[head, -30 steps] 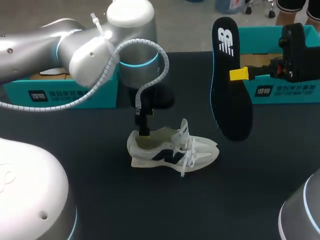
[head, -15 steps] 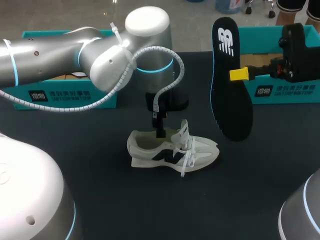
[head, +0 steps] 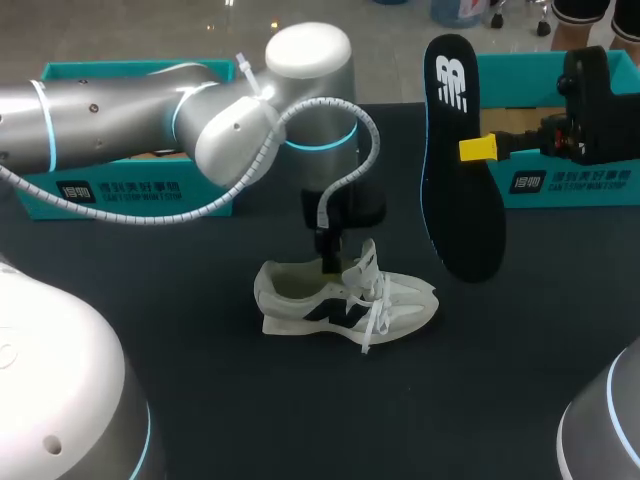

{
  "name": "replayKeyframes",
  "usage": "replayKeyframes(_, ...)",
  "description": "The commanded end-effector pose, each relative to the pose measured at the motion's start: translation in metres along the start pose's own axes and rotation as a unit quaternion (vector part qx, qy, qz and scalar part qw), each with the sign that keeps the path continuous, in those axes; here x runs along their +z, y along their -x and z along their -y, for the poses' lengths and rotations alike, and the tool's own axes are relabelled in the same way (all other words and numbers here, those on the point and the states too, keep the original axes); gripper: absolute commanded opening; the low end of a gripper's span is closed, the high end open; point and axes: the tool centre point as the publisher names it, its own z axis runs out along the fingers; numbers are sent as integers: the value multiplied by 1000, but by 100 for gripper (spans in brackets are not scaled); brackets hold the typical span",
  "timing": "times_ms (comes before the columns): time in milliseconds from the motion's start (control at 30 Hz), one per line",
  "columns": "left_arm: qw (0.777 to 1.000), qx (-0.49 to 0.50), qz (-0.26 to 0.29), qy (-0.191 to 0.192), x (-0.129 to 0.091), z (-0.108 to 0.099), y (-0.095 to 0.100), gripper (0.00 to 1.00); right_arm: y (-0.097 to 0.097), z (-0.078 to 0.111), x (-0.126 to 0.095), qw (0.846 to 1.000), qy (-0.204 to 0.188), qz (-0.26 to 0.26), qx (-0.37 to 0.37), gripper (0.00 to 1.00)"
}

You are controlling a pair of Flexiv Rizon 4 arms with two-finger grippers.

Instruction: Take the shoe out of the shoebox, open the shoe tongue, remove and reinsert the insole, then place the shoe into the shoebox

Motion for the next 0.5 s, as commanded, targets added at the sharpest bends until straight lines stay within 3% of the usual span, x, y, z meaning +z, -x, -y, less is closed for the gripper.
replayKeyframes(33, 1000, 1, -3, -2, 2, -5, 0, 67, 1, 0, 1, 1000, -1, 0, 0, 0)
replayKeyframes(100, 1000, 1, -5, -1, 4, -7, 0, 61, 1, 0, 1, 1000, -1, 0, 0, 0)
replayKeyframes(200, 1000, 1, -7, 1, 7, -9, 0, 29, 1, 0, 1, 1000, -1, 0, 0, 0)
replayKeyframes(233, 1000, 1, -8, 1, 7, -9, 0, 11, 1, 0, 1, 1000, -1, 0, 0, 0)
replayKeyframes(267, 1000, 2, -10, 1, 8, -9, 0, 0, 1, 0, 1, 1000, -1, 0, 0, 0)
replayKeyframes(500, 1000, 10, -13, -1, 8, -8, -5, 0, 1, 0, 1, 1000, -1, 0, 0, 0)
